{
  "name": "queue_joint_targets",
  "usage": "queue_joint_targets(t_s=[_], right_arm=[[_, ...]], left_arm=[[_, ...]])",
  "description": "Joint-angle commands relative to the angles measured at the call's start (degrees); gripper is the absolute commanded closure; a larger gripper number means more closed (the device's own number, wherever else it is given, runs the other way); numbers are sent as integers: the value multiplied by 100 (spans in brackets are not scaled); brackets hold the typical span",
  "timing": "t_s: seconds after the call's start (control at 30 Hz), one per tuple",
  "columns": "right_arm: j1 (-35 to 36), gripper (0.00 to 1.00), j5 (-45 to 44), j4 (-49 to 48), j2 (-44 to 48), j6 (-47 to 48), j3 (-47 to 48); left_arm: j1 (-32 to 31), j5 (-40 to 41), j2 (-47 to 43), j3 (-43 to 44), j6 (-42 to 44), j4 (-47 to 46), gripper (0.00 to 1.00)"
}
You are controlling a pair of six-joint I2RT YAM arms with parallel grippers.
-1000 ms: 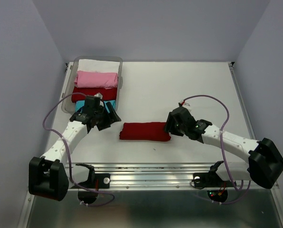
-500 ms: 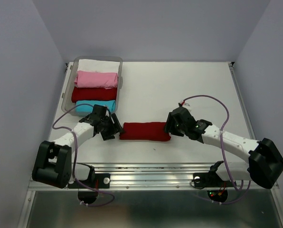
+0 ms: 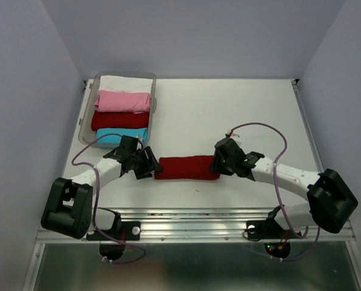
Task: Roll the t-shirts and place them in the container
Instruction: Pick up the T-shirt from the center of the board.
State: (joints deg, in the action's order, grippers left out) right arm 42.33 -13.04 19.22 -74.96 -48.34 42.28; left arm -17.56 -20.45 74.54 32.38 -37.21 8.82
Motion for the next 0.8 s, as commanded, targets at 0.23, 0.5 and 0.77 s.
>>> queue_joint_targets(t_s=[0.23, 0.5, 0.77], right_arm=[[-31, 69, -6, -568, -888, 26, -18], [-31, 69, 56, -657, -977, 8, -62], [-31, 69, 73, -665, -942, 17, -71]], left_arm=[[-72, -117, -370, -215, -128, -337, 32], [-63, 84, -879, -460, -506, -503, 24], [-63, 50, -881, -443, -498, -531, 19]])
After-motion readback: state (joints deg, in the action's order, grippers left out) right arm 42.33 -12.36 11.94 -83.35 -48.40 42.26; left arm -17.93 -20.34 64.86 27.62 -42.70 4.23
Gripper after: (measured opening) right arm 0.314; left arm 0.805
